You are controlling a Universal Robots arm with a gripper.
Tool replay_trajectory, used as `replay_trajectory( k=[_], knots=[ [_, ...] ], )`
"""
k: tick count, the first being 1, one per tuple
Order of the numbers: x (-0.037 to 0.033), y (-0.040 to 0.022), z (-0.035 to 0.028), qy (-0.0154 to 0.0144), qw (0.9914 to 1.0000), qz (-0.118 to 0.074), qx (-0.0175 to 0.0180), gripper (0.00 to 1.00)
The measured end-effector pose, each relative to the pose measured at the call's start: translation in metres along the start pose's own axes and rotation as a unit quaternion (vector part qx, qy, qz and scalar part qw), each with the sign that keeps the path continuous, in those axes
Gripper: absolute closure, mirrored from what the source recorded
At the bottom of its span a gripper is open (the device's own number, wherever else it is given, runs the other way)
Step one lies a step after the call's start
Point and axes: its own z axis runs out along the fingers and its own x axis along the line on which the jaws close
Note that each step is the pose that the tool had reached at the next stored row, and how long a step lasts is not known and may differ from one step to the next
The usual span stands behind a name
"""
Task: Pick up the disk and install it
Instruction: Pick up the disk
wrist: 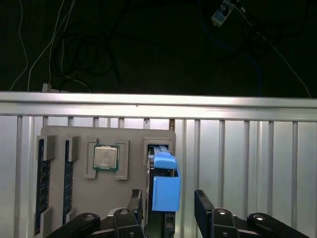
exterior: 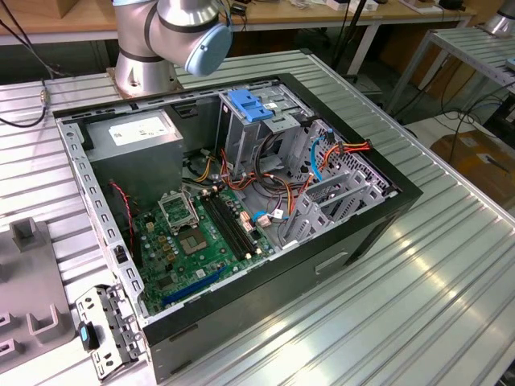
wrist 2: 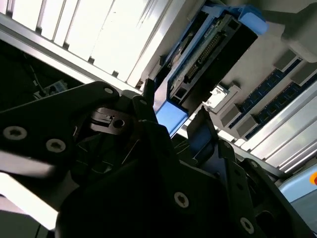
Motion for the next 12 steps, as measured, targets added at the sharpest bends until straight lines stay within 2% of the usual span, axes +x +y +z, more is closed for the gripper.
replay_trajectory(
  k=[4,6,8,12],
  knots=[
    [0.0021,0.0008,0.0002,0.006,0.99996,-0.004,0.0062,0.46],
    [0.0035,0.0011,0.0003,0.0101,0.99987,-0.007,0.0109,0.46],
    [0.0037,0.0012,0.0017,0.0107,0.99983,-0.009,0.0124,0.46],
    [0.0039,0.0009,0.0097,0.0108,0.99979,-0.011,0.0127,0.46]
  ],
)
